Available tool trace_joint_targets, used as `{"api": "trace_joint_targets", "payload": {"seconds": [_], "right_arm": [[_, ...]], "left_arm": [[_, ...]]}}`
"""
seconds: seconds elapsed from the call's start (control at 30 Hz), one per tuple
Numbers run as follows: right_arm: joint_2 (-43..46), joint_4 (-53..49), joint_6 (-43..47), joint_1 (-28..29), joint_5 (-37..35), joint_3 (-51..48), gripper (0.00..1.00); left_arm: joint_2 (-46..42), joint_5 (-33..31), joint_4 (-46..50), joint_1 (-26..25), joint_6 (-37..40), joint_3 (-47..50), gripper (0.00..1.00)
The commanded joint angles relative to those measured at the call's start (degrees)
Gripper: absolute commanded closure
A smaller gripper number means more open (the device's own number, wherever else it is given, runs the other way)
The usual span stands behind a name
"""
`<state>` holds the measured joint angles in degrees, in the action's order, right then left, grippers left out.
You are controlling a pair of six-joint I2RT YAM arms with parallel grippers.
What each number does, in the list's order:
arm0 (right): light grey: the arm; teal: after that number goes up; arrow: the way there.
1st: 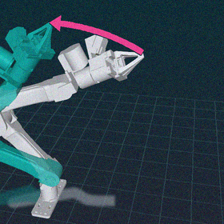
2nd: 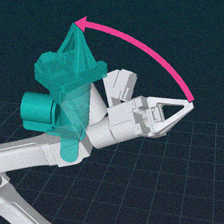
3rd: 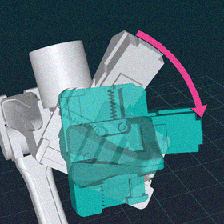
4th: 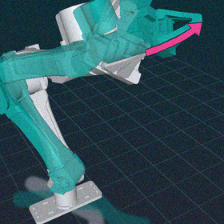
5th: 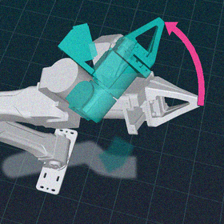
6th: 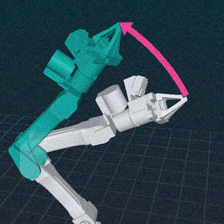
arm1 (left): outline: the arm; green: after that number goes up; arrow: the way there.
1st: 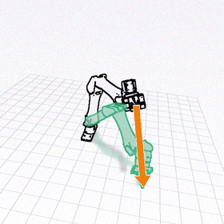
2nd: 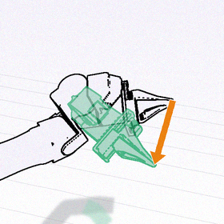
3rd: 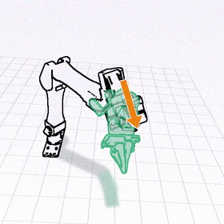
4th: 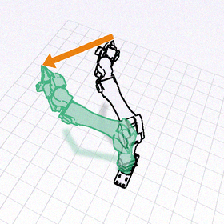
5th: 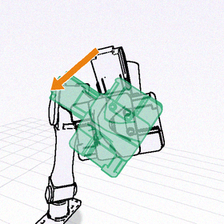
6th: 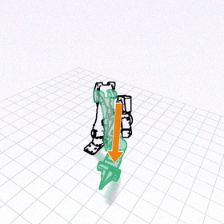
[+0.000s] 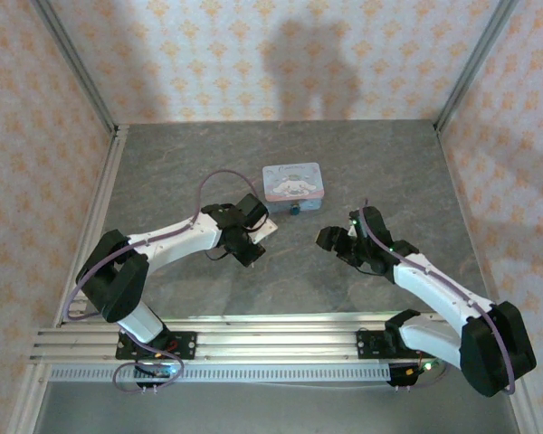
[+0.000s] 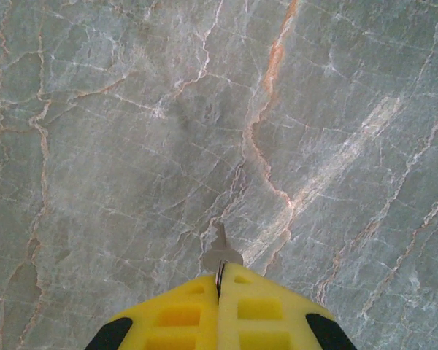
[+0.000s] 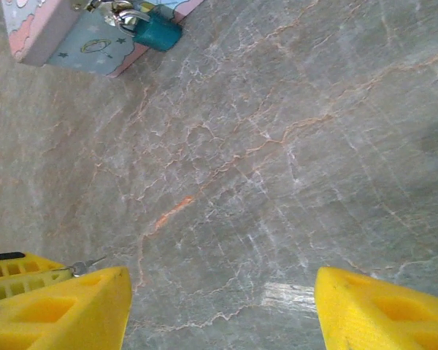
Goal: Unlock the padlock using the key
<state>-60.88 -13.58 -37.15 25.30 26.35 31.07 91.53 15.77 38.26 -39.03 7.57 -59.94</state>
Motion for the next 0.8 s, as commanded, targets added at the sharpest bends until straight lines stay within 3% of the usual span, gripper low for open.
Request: {"api": "trace_joint_targets", "payload": {"seconds": [0.0, 0.3, 0.53, 0.77], "right_arm": [[0.42, 3.58, -1.6, -0.25, 2.54, -1.64, 0.33], [-3.47, 14.42, -13.45, -0.16, 10.97, -3.09, 0.4], [-5.39, 18.5, -28.28, -0.09, 14.93, -0.66, 0.47], [-6.62, 18.45, -33.25, 0.91, 15.96, 4.36, 0.54]], "left_arm": [[-0.82, 1.15, 0.3, -0.52, 0.78, -1.78, 1.0], [-5.41, 3.77, 1.25, -1.31, -0.37, -5.47, 1.0], [-8.67, 6.89, -5.52, -2.53, -5.41, -8.08, 1.0], [-5.91, 7.96, -8.66, -5.93, -7.42, -13.12, 1.0]]}}
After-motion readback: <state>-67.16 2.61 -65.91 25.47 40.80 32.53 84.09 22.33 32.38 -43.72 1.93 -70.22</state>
